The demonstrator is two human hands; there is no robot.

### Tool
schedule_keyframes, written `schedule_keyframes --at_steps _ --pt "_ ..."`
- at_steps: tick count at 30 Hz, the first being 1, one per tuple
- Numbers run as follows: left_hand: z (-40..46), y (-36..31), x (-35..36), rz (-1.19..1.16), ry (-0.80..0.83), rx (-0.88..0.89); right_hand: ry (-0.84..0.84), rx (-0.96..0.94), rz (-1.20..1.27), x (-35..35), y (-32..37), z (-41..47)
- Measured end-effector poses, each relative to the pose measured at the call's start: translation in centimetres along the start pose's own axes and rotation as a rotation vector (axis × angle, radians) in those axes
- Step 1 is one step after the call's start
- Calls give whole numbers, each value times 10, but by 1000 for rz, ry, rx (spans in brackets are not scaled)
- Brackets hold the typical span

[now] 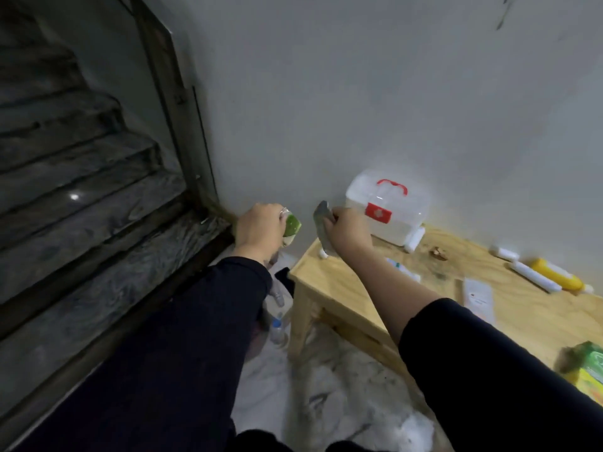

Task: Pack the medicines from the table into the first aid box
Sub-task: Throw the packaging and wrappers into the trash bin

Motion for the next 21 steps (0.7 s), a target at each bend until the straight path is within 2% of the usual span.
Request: schedule_keyframes --at_steps 9,15,21 --pt "21 172 31 -34 177 -159 187 128 39 167 80 44" --pt "22 251 79 -48 331 -281 352 220 -24 266 87 71" --pt "29 312 145 -129 397 -444 474 286 -73 360 70 106"
Point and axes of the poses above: each hand's wrist, its own z-axis towards the middle knuckle, its own x-axis out of the palm, y = z × x, the point moved 2 cm from there along z, towards the middle knuckle, and after that the axes turned 3 degrees about x, right-handed, at the moved point
